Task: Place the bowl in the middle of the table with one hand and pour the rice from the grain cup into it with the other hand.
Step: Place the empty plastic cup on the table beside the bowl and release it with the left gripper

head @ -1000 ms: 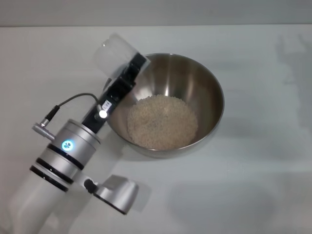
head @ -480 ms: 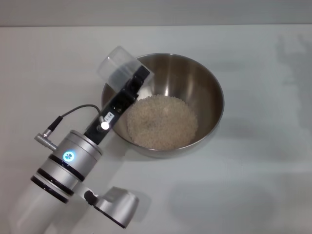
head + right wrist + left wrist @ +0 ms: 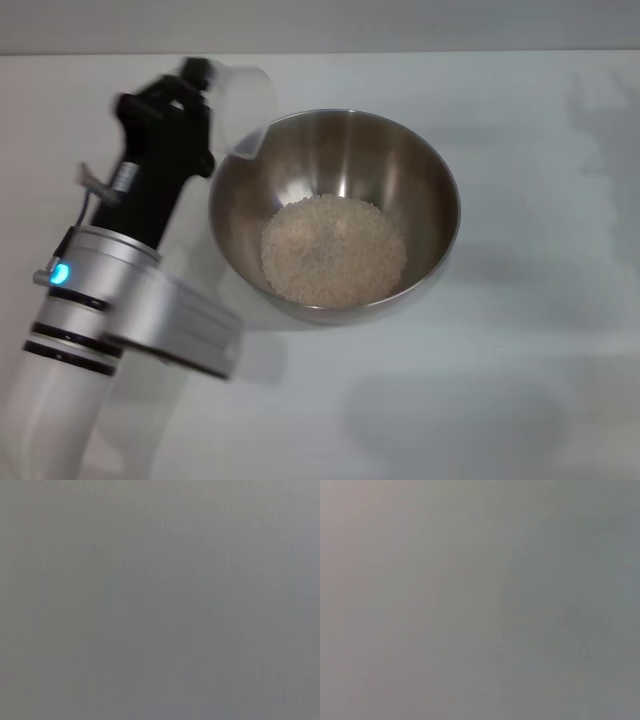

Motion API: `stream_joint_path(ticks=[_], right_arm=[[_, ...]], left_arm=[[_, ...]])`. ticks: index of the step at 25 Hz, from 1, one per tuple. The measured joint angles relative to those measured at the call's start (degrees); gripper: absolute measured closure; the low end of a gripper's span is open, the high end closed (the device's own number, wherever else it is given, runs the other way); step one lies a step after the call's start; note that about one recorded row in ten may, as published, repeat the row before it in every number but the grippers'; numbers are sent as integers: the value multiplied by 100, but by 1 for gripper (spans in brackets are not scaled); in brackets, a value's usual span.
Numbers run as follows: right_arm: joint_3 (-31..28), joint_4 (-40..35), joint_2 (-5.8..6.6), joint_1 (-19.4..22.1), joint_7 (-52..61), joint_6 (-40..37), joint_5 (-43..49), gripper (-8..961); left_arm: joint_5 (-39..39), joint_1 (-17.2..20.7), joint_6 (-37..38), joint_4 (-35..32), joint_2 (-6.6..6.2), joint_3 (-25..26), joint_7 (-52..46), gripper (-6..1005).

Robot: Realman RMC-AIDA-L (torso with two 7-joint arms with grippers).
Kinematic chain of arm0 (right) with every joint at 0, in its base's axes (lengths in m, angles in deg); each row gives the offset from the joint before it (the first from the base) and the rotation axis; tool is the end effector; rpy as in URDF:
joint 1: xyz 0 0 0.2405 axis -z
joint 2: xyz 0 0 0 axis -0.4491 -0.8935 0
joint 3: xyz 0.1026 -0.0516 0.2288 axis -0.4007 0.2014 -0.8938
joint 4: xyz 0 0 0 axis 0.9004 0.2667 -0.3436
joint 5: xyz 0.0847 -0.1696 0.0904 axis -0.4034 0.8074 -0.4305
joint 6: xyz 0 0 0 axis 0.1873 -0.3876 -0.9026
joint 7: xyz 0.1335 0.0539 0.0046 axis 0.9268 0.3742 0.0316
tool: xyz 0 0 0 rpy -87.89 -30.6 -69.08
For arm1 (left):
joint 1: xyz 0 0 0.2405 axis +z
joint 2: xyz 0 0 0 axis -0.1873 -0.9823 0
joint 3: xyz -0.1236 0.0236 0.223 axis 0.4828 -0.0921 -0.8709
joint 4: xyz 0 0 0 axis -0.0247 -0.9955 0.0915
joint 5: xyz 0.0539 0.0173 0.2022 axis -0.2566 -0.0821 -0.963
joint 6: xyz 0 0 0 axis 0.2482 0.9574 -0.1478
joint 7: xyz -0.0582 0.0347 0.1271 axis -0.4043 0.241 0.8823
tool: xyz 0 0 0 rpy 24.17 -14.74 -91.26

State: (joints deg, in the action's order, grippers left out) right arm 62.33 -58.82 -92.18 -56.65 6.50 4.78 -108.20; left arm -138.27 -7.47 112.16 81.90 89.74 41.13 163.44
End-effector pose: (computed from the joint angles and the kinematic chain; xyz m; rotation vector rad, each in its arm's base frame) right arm 0.2647 0.3655 0.0406 -1.3410 0.2074 0.9261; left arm -0.2119 0.2887 -0.0731 -1.4637 0.7498 0.0064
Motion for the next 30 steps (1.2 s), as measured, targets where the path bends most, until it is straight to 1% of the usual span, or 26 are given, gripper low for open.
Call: stream_joint_path(ticks=[1, 2, 3, 4, 7, 8, 10, 13, 19, 25, 30], right_arm=[[0, 0, 0, 0, 0, 0, 0, 430], [0, -1, 0, 0, 0, -1, 0, 430], [11, -10, 0, 0, 0, -1, 0, 430], [11, -10, 0, 0, 0, -1, 0, 430], [29, -15, 0, -3, 0, -1, 0, 430], [33, -16, 0, -5, 0, -1, 0, 430], [39, -19, 0, -7, 0, -1, 0, 431], [41, -20, 0, -13, 0, -1, 1, 431], [42, -18, 0, -19, 0, -1, 7, 431], [42, -22, 0, -18, 0, 0, 9, 431], [42, -27, 0, -18, 0, 13, 10, 431]], left_arm=[[205, 28, 2, 69, 1, 74, -632, 974], [539, 55, -2, 102, 1, 149, -1577, 974], [539, 55, -2, 102, 1, 149, -1577, 974], [884, 59, -33, 55, 1, 174, -2497, 974], [1390, 39, -97, -50, -1, 177, -3729, 974], [1390, 39, -97, -50, -1, 177, -3729, 974], [1804, 20, -270, -164, -24, 185, -4728, 974], [1947, 2, -543, -320, -29, 272, -5263, 974], [1967, -56, -1207, -617, -32, 557, -6077, 974], [1971, -117, -1528, -761, -27, 633, -6340, 974], [1975, -121, -1569, -783, -26, 638, -6354, 974]])
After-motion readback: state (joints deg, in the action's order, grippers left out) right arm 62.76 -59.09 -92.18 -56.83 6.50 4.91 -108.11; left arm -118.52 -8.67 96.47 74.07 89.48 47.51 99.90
